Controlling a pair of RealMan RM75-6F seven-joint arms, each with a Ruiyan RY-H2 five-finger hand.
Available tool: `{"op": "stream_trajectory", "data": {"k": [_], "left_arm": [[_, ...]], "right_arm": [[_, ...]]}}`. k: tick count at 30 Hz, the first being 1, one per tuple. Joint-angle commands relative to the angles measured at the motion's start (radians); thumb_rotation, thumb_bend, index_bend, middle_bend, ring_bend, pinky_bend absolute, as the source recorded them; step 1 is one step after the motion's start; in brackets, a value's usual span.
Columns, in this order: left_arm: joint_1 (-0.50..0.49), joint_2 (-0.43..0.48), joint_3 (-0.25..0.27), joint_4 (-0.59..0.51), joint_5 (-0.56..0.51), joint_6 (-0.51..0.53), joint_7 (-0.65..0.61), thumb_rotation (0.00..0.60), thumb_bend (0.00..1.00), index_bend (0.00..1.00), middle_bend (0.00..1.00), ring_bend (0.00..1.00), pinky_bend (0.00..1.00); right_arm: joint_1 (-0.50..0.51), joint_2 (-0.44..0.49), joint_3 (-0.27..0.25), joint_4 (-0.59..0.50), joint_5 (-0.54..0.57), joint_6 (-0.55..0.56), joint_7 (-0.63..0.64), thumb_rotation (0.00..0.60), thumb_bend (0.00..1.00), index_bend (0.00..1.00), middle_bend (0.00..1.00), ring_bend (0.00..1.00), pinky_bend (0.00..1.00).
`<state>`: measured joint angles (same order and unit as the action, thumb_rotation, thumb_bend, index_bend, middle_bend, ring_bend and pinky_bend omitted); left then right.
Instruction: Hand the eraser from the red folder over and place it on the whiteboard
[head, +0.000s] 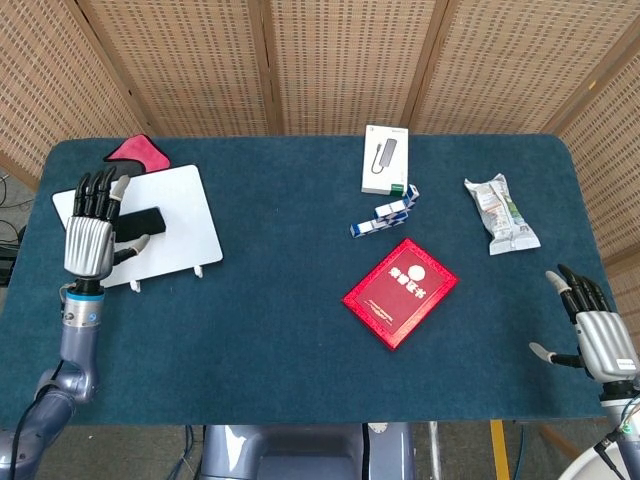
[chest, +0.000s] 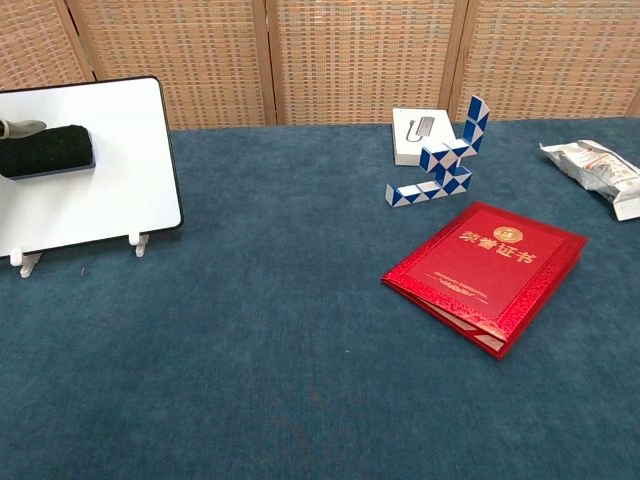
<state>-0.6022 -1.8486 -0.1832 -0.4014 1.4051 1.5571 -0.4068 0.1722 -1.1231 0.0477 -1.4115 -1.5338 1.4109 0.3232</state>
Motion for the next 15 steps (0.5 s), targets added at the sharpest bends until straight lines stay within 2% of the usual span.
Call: {"op": "stream_trajectory", "data": {"k": [1,2,3,6,7,10,15], "left_arm": [[0.098,0.204,0.059,-0.260,0.046,0.028,-0.007,0.600,0.00,0.00,0.00,0.00,0.00],[0.120,0.269,0.074,-0.362,0.052,0.024,0.025,0.600,0.00,0.00,0.00,0.00,0.00],[0.149,0.362,0.097,-0.513,0.054,0.006,0.070,0.600,0.00,0.00,0.00,0.00,0.00],[0.206,0.563,0.138,-0.861,0.009,-0.068,0.221,0.600,0.00,0.00,0.00,0.00,0.00],[0.220,0.606,0.146,-0.941,-0.009,-0.083,0.259,0.600,0.00,0.00,0.00,0.00,0.00],[0.267,0.679,0.160,-1.091,-0.041,-0.079,0.322,0.600,0.00,0.00,0.00,0.00,0.00],[0.323,0.677,0.184,-1.127,-0.027,-0.050,0.355,0.600,0.00,0.00,0.00,0.00,0.00]], "right_arm": [[-0.005,0.000,0.001,-0.010,0.000,0.010,-0.024,0.600,0.00,0.00,0.00,0.00,0.04],[-0.007,0.001,0.000,-0.015,0.000,0.012,-0.032,0.600,0.00,0.00,0.00,0.00,0.04],[-0.010,0.002,0.000,-0.024,0.000,0.015,-0.043,0.600,0.00,0.00,0.00,0.00,0.04],[-0.017,0.005,0.000,-0.047,-0.001,0.026,-0.073,0.600,0.00,0.00,0.00,0.00,0.04],[-0.019,0.005,0.000,-0.054,-0.002,0.031,-0.082,0.600,0.00,0.00,0.00,0.00,0.04],[-0.029,0.007,-0.001,-0.077,-0.006,0.049,-0.111,0.600,0.00,0.00,0.00,0.00,0.04],[-0.040,0.004,-0.003,-0.105,-0.014,0.068,-0.151,0.600,0.00,0.00,0.00,0.00,0.04]]}}
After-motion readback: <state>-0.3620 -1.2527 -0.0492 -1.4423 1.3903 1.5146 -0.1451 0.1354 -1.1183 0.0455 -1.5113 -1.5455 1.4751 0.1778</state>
